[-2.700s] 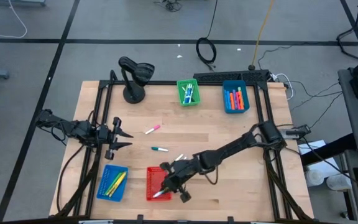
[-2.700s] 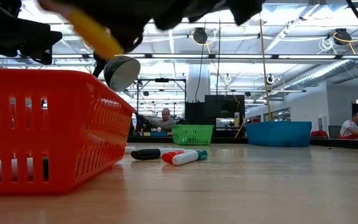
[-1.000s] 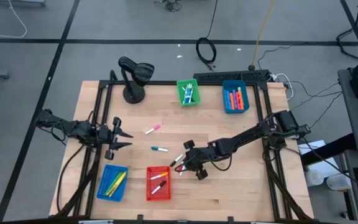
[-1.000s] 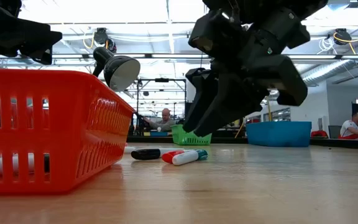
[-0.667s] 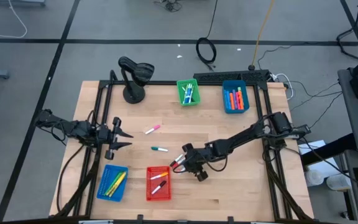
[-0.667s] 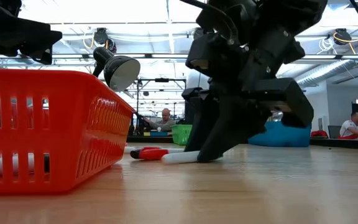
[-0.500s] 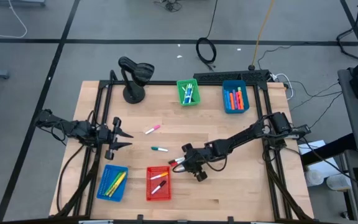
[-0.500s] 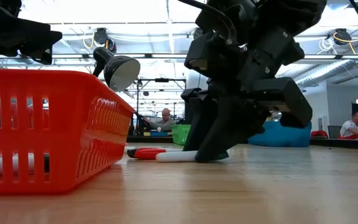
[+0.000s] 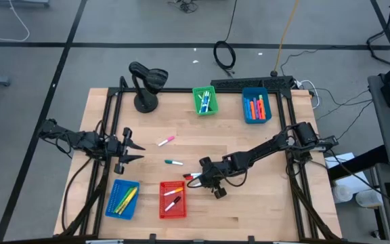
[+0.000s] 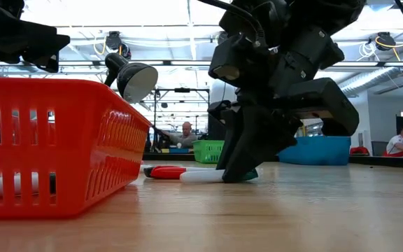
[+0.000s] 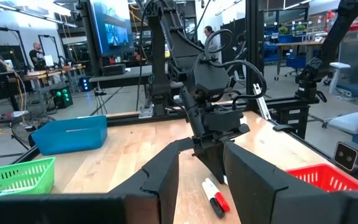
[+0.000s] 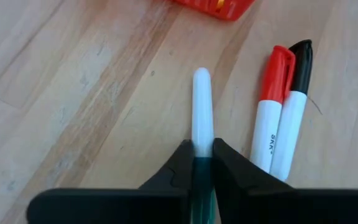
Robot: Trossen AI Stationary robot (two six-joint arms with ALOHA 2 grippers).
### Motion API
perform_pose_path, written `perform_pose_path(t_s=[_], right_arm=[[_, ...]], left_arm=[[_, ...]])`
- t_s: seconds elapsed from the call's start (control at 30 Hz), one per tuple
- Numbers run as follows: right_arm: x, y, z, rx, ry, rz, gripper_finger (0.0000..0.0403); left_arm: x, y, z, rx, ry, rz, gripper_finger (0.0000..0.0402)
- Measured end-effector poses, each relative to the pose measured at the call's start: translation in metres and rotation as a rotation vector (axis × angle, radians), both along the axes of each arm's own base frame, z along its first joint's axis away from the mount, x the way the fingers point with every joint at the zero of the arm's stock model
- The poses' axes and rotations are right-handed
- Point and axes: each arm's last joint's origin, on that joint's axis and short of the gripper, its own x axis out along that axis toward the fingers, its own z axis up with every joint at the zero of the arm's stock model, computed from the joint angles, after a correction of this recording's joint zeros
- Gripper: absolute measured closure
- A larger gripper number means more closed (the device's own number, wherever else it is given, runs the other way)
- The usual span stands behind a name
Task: Pick & Place Markers
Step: Put the bottom green mini marker into the red bin
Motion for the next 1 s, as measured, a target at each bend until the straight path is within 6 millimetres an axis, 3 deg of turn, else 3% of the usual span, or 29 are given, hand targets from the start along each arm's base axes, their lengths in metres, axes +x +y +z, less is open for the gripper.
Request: perform_pose_path(t_s=[0.17,0.33,0.47,0.73,1.0], right_arm=[[0.000,0.005,0.005,0.006,-0.037,0.010,0.0375],[-0.006,0.016,0.026,0.025,-0.087,0.047,0.0377],[-0.005,0.027,0.049,0.067,-0.217,0.074,0.0373],[0.002,0.052,0.069,0.144,-0.475,0.196,0.0375],[0.016,0.052,0.093,0.179,-0.663,0.235,0.0377]], left_arm=[[0.000,0.000,0.000,0.000,0.000,0.000,0.0268],[0.000,0.000,0.000,0.000,0.000,0.000,0.0268],[0.000,0.000,0.000,0.000,0.000,0.000,0.0268],[0.000,0.000,0.000,0.000,0.000,0.000,0.0268],[0.000,0.000,0.000,0.001,0.000,0.000,0.0268]])
